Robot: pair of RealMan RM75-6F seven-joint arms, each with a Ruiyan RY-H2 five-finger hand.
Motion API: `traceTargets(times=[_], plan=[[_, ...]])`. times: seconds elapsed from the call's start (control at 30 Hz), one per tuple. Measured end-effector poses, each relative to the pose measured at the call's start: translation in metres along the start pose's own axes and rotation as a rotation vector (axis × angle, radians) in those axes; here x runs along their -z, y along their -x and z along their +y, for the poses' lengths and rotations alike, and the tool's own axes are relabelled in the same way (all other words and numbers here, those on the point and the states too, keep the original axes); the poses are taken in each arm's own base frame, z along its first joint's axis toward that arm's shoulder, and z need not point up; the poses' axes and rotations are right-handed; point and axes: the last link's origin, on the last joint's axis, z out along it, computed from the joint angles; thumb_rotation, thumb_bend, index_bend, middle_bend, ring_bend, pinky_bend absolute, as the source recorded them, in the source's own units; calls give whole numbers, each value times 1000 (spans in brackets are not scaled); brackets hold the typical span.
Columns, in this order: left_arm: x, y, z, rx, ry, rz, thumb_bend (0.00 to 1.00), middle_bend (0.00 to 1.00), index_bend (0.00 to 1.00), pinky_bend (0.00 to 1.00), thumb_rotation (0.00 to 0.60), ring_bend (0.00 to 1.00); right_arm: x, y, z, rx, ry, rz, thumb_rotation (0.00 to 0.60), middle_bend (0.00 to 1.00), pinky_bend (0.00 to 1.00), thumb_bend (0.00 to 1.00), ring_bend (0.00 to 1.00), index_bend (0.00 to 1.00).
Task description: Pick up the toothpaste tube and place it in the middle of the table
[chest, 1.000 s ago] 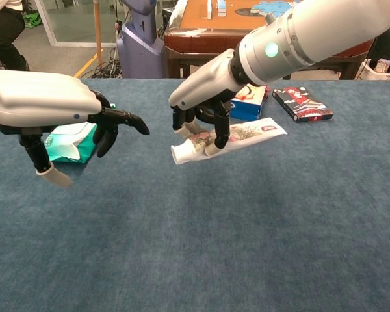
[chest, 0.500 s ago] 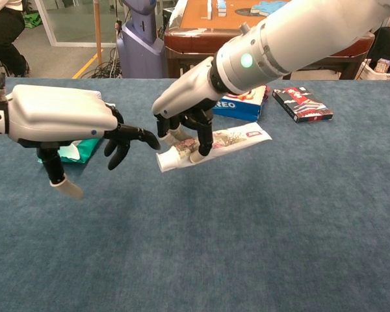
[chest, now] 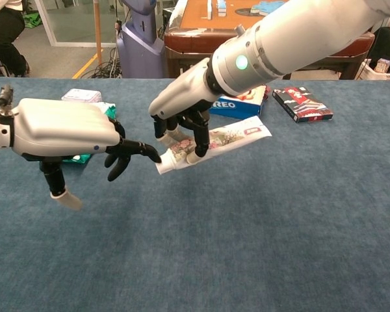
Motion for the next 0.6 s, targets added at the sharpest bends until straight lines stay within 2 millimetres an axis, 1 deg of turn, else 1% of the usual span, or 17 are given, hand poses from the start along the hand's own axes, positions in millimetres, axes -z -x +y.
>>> traceTargets(times=[0.37, 0.6], plan=[[3, 10, 0, 1, -5, -28, 91, 470, 92, 183, 600, 409, -1, 0, -5, 0, -25, 7, 600, 761, 426, 1000, 707, 915], [5, 13, 1, 3, 0, -39, 92, 470, 95, 183, 600, 409, -1, -3, -8, -11, -41, 26, 600, 770, 426, 1000, 723, 930]])
